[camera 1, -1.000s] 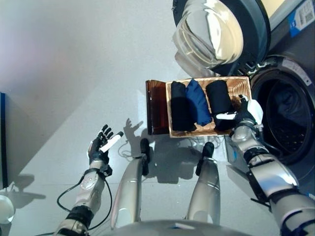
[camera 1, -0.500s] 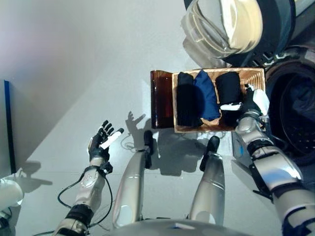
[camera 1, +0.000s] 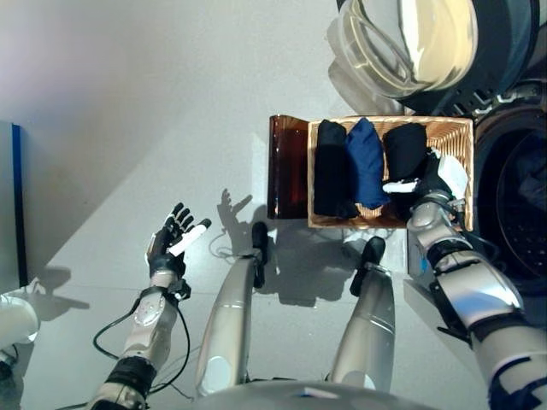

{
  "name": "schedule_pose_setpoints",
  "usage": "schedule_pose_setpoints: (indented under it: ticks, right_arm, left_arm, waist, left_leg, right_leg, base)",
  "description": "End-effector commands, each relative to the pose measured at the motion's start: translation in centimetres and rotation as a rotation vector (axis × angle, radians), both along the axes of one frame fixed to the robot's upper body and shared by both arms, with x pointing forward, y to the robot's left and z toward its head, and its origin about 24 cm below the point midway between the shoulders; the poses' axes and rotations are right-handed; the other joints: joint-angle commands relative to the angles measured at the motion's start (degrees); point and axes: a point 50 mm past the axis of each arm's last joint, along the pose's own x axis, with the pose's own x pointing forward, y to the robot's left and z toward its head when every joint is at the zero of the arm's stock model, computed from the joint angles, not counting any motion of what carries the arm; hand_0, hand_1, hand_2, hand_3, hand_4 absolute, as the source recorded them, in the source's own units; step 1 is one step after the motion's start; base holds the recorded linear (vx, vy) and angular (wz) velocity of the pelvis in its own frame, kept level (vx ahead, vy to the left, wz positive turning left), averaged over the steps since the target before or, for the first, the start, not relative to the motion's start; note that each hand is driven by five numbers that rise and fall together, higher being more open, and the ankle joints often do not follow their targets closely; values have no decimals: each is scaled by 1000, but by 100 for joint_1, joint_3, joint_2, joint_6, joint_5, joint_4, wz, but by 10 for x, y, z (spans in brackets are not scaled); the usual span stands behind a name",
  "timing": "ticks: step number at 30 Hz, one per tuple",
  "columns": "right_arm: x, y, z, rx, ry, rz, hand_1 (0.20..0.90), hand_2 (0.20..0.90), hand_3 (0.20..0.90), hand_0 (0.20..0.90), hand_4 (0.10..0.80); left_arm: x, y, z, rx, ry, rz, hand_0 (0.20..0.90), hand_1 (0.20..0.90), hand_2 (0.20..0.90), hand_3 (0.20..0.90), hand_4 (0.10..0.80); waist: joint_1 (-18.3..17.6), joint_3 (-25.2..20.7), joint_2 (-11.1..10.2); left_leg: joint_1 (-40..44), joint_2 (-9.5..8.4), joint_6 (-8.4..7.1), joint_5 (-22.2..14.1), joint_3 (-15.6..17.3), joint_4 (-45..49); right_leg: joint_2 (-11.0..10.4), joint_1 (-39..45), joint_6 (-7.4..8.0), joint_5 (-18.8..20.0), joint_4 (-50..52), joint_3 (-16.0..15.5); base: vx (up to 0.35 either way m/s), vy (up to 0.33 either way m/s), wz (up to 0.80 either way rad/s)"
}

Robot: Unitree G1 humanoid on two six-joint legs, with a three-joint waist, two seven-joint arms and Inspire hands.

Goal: Pick up the clothes and place them into the washing machine

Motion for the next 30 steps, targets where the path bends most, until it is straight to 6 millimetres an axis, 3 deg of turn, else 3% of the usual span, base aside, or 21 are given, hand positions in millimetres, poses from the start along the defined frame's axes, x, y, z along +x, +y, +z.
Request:
schedule_pose_setpoints:
  ticks: [1,21,30]
  right_arm:
    - [5,-3,18,-56,-65,2,200,200,200,200,300]
    - [1,-8,12,-47,-51,-12,200,200,200,200,300]
    - [-5,-14,8,48,-114,-62,200,200,200,200,300]
  left_arm:
    - [-12,33,20,87,-104,74,900,900,900,900,800]
    - [-14,38,19,102,-92,82,900,900,900,900,800]
    - [-14,40,16,102,-82,101,900,900,900,900,800]
  waist:
    - [28,-353,56]
    - [-1,-416,10]
    - [-60,-415,-44]
  left_leg:
    - [158,258,-447,-495,-300,446]
    - [110,274,-431,-516,-257,476]
    - [394,290,-464,-369,-215,10]
  right_leg:
    - [-31,-94,-45,832,-242,282]
    - [-8,-156,-44,840,-241,327]
    - [-4,94,4,1020,-665,246]
  base:
    - [3,-13,5]
    - [0,0,0]
    - [23,-6,0]
